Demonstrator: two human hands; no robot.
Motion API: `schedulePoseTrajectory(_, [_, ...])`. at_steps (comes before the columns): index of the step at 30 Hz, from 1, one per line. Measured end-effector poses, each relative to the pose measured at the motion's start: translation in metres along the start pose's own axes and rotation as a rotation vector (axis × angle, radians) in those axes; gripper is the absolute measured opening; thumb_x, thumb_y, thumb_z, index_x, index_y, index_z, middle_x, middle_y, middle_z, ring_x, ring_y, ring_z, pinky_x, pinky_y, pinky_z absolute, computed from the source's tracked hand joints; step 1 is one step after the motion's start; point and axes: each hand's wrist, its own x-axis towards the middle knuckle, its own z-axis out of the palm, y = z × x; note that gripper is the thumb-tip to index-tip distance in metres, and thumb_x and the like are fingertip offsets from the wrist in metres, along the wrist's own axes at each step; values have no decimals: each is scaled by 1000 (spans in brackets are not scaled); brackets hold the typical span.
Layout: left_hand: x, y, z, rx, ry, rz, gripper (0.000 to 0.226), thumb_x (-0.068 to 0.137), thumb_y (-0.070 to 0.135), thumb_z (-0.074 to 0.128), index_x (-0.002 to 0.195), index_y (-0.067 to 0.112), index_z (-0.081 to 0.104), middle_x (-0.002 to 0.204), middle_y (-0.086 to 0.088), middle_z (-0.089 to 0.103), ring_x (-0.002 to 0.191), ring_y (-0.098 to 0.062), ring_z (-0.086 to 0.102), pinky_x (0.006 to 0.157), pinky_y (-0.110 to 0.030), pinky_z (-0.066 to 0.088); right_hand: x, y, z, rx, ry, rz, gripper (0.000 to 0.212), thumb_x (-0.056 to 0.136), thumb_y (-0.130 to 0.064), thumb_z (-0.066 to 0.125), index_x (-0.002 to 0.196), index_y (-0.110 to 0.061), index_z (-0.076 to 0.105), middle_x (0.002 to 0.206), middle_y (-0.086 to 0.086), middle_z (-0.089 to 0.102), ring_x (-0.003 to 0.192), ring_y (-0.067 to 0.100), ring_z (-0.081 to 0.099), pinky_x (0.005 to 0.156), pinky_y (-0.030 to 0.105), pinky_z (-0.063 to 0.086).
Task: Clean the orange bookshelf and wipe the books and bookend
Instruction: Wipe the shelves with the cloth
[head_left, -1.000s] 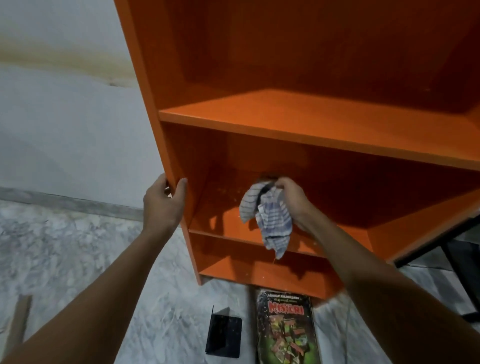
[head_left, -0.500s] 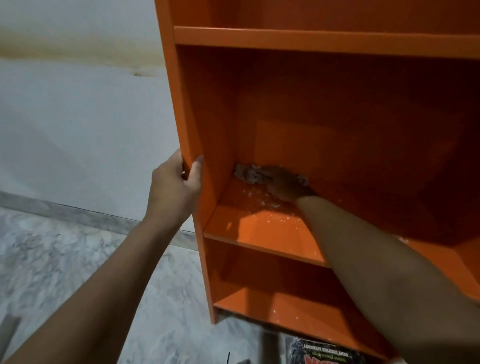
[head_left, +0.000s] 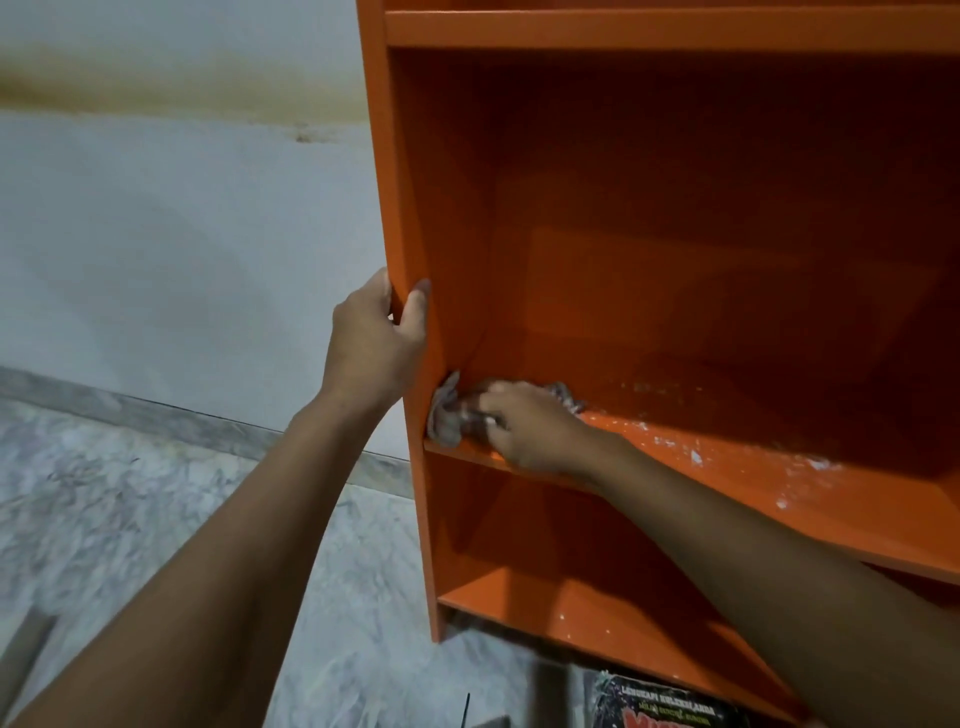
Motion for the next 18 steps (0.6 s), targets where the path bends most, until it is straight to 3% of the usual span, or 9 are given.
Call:
schedulePoseTrajectory(4, [0,2,-1,8,-22,-21,36,103,40,44,132,19,54,119,6,60,98,-12,55,83,-29,43,-36,-48,-4,17,-120,-270,12,90,-13,56,98,-11,66,92,9,59,90,27,53,79,48,46])
schedulePoseTrajectory(6, [1,2,-1,11,-25,-27,35,103,40,45,130,18,55,119,5,61,95,-12,54,82,-28,43,-51,-62,-19,114,-151,-329,12,94,-10,57,101,-11,66,91,1,56,89,17,51,82,40,46])
schedulePoseTrajectory(9, [1,2,0,17,-25,-30,37,103,38,45,131,16,54,117,6,59,94,-12,55,82,-27,44,-57,-52,-59,339,20,-136,26,98,-7,56,120,-15,67,111,-4,63,102,5,56,85,14,44])
schedulePoseTrajectory(12, [-8,-8,6,12,-35,-41,25,104,37,46,122,23,56,108,11,58,80,0,56,74,-16,44,-42,-8,-96,353,167,85,27,97,-6,55,120,-14,66,110,-11,64,99,-4,57,80,0,39])
schedulePoseTrajectory(14, [-19,-22,13,-1,-37,-78,13,103,37,46,111,29,53,103,11,60,75,4,54,65,-13,40,-21,27,-103,286,215,203,29,98,-11,53,123,-18,63,115,-8,64,105,3,59,88,12,44])
schedulePoseTrajectory(18, [-34,-41,24,37,-41,-131,20,104,36,46,116,24,56,106,8,59,85,-9,57,71,-18,42,8,96,-91,97,108,316,35,100,-12,49,132,-19,60,133,4,57,120,23,55,97,28,41])
